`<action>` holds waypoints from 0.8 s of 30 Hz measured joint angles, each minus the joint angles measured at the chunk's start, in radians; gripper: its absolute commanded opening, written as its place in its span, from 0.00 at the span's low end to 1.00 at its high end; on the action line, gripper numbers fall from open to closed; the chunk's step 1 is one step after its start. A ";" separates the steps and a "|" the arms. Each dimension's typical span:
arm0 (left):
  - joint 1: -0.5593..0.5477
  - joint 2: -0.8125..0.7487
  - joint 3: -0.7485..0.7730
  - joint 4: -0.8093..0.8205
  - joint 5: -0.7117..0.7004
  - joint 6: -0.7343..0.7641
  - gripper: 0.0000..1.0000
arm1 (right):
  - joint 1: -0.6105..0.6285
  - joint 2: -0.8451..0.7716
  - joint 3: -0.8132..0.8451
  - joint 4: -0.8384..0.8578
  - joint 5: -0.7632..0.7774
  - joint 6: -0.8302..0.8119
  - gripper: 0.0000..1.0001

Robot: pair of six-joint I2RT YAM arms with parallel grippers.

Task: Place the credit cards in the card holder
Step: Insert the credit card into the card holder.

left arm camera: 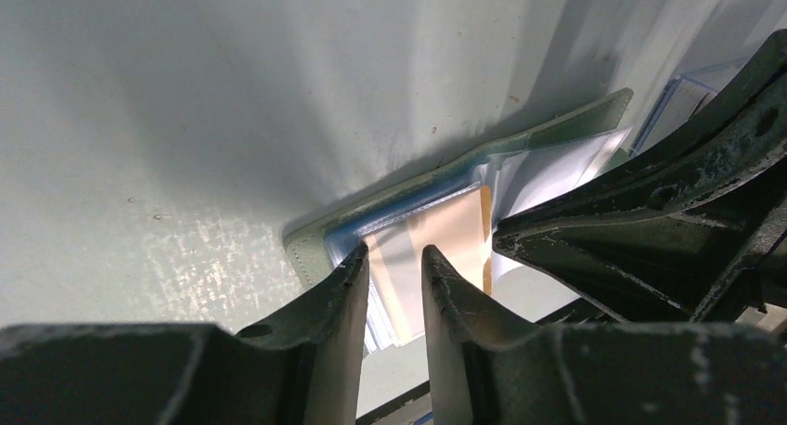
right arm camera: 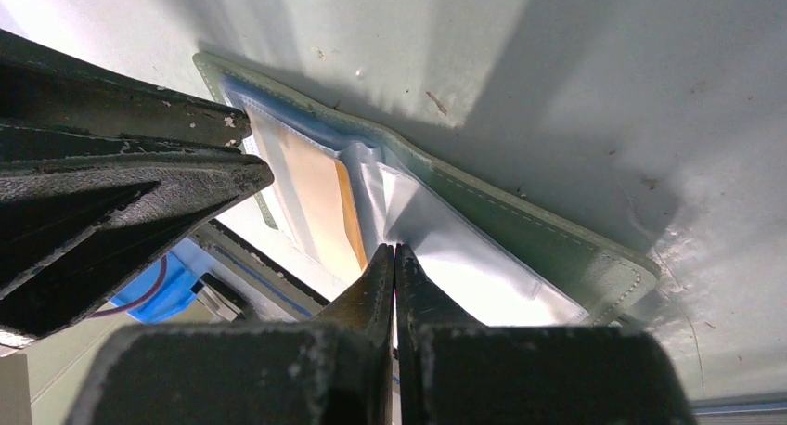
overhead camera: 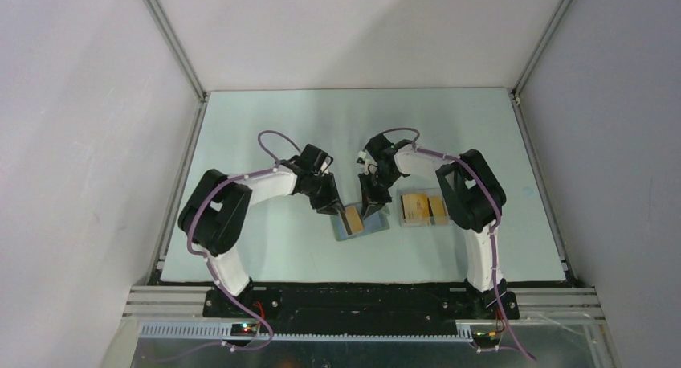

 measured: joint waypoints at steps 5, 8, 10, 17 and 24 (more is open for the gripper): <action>-0.004 0.000 0.003 -0.009 -0.019 0.005 0.36 | -0.001 0.000 0.000 0.000 -0.004 -0.006 0.00; -0.006 0.000 0.006 -0.013 -0.021 0.008 0.36 | -0.001 0.000 0.000 0.000 -0.004 -0.006 0.00; -0.009 0.001 0.011 -0.018 -0.024 0.011 0.36 | -0.002 0.000 0.000 0.000 -0.004 -0.006 0.00; -0.045 0.047 0.078 -0.040 -0.025 0.026 0.36 | -0.014 0.000 0.000 -0.003 -0.005 -0.007 0.00; -0.062 0.060 0.093 -0.039 -0.025 0.026 0.36 | -0.032 -0.002 0.000 -0.013 -0.004 -0.007 0.02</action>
